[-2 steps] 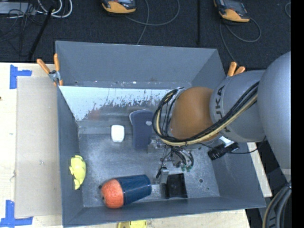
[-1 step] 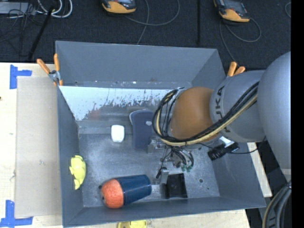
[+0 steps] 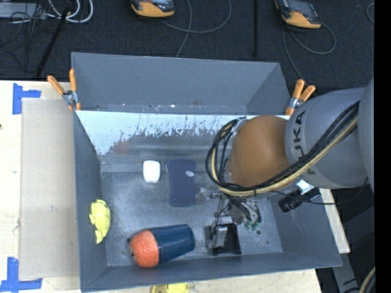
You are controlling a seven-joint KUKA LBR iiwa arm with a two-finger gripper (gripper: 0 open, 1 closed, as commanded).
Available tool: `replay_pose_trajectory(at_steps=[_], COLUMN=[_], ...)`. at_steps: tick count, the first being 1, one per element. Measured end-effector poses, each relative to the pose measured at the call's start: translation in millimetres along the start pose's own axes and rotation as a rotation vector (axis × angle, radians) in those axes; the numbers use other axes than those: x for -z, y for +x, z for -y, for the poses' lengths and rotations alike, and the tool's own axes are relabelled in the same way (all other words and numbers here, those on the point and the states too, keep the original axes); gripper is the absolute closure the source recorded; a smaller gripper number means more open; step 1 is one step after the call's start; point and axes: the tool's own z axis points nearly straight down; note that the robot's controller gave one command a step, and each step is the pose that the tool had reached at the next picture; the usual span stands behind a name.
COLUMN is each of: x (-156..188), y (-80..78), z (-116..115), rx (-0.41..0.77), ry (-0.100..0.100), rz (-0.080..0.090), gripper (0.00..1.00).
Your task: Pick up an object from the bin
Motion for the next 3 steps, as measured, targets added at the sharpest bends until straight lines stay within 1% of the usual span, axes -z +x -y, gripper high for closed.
replay_pose_trajectory(at_steps=[1,2,3], x=[19,-27,-35], y=[-9.5,17.6,24.8], z=[-36,-49,-52], rx=[0.058,0.108,0.111], ry=[0.000,0.002,0.004], rz=[0.024,0.014,0.011], gripper=[0.00,0.00,0.00])
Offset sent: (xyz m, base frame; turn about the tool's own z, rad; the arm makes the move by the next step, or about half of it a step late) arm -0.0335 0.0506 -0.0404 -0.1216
